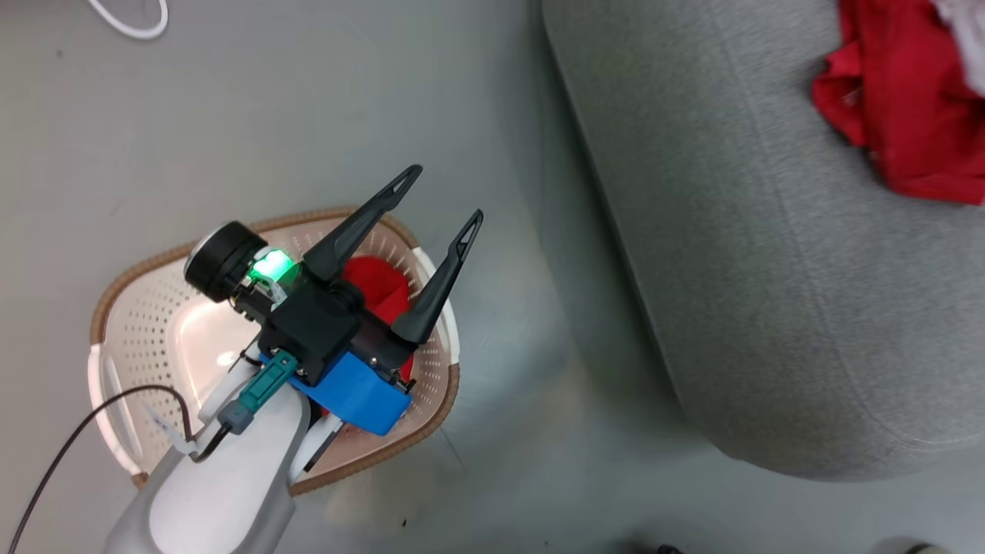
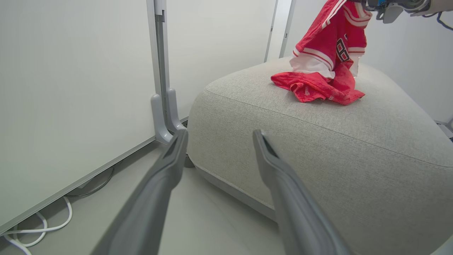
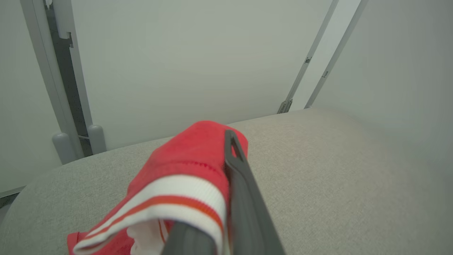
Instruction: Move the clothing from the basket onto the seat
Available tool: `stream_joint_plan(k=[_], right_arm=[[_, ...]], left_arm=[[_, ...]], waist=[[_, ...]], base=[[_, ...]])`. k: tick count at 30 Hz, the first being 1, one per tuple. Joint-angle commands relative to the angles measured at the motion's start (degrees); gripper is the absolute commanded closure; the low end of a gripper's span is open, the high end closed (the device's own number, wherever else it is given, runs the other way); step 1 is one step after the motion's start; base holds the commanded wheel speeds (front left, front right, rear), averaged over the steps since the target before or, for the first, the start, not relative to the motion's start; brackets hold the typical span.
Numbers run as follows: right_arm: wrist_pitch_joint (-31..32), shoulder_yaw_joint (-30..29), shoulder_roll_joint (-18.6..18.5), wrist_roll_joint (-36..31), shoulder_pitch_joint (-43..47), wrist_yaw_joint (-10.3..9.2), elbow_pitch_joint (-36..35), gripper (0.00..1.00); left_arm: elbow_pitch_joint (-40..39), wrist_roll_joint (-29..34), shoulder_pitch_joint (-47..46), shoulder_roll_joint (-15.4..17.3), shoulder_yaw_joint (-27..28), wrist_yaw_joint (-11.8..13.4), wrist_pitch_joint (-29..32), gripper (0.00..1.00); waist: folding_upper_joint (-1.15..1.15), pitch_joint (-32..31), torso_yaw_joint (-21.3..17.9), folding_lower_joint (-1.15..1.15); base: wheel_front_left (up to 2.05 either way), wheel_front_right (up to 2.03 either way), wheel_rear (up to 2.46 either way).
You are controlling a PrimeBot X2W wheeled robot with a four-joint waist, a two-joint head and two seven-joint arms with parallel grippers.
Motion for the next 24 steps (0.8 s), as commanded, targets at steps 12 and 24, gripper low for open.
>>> stream_joint_plan(k=[12,24], right_arm=[[-4.26,-6.76,5.55,-3.22,6.12,-0.06,5.36,0.35],[-4.72,-5.44,7.14,-9.13,9.64,-0.06,3.16,0.00]], left_arm=[[-1.31,-0.19,-3.65,1.26,-0.73,-0.23,-0.19,0.00],[0.86,-2.34,1.28,-1.29,1.42,-0.03,-0.19,0.00]], waist=[[0.00,5.29,2.48,-0.02],[0.00,-2.65,3.35,-0.02]], base=[[0.00,0.00,0.00],[0.00,0.00,0.00]])
